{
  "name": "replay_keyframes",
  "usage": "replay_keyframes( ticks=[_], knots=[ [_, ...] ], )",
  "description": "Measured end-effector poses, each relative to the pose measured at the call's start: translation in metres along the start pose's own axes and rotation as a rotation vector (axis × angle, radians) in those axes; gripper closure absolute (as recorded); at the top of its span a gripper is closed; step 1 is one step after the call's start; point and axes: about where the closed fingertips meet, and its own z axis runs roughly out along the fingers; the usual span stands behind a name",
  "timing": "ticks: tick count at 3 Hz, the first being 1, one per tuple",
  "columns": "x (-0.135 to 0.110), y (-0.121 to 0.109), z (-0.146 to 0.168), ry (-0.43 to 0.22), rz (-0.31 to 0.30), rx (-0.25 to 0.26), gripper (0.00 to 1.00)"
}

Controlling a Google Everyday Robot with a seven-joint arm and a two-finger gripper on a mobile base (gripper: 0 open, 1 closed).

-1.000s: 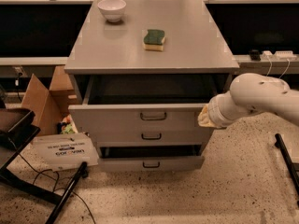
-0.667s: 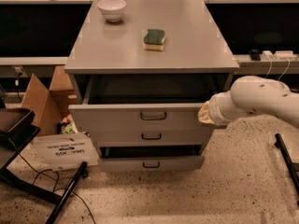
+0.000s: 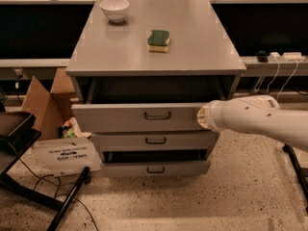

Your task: Close top drawer

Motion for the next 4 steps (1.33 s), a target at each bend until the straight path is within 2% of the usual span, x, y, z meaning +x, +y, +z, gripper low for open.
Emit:
replay_keyframes(
  ticks=[1,3,4],
  knots=[
    [-0.004,-0.008,0.007,0.017,-0.044,0.022,1.00],
    [-0.003,-0.045,0.012,0.044,-0.076,0.088,1.00],
    [-0.003,-0.046,0.012,0.045,-0.077,0.091,0.84]
  ],
)
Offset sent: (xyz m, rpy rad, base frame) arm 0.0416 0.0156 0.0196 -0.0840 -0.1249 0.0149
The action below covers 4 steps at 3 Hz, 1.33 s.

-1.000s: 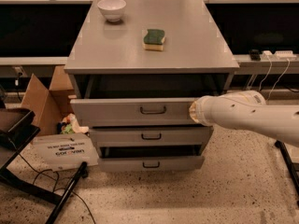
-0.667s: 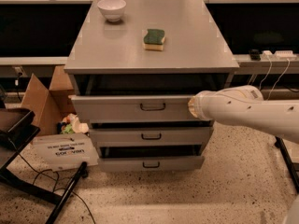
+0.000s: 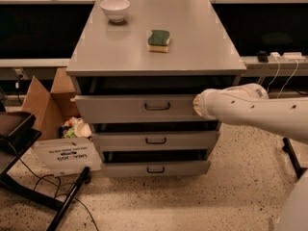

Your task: Close top drawer

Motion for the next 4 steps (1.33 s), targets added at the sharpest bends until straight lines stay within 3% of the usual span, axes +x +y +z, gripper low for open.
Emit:
replay_keyframes(
  ticks=[3,4],
  knots=[
    [0.0000,0.0000,0.0000,0.000,0.000,0.000,0.14],
    [0.0000,-0.0001,0.0000,0.000,0.000,0.000,0.00]
  ],
)
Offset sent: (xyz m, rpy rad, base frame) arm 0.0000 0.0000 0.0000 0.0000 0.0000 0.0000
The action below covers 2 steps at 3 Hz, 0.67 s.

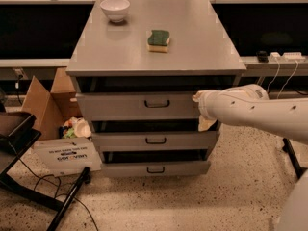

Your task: Close top drawer

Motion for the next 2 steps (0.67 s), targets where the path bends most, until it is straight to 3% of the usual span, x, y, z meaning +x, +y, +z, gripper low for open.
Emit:
replay_keyframes(
  ticks=[2],
  knots=[
    [-0.0019,0.0037,-0.0037,0.000,0.000,0.000,0.42]
  ],
)
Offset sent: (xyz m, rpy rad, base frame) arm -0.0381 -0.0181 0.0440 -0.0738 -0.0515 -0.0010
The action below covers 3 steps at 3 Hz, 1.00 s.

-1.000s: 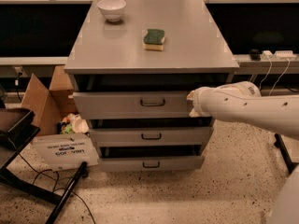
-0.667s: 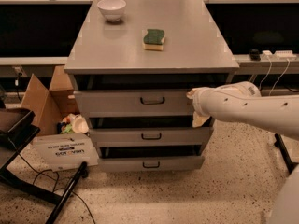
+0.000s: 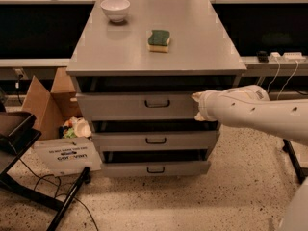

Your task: Close top drawer

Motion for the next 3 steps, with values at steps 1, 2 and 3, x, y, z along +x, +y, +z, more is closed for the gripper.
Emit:
replay_keyframes(
  ticks=[1,2,3],
  knots=[
    [0.014,0.008,-0.030,0.059,-0.058,-0.050,0.66],
    [0.026,-0.068,-0.121,0.173,-0.203,0.022,0.96],
    [0.008,-0.127,-0.212,0.239,-0.250,0.126,1.00]
  ],
)
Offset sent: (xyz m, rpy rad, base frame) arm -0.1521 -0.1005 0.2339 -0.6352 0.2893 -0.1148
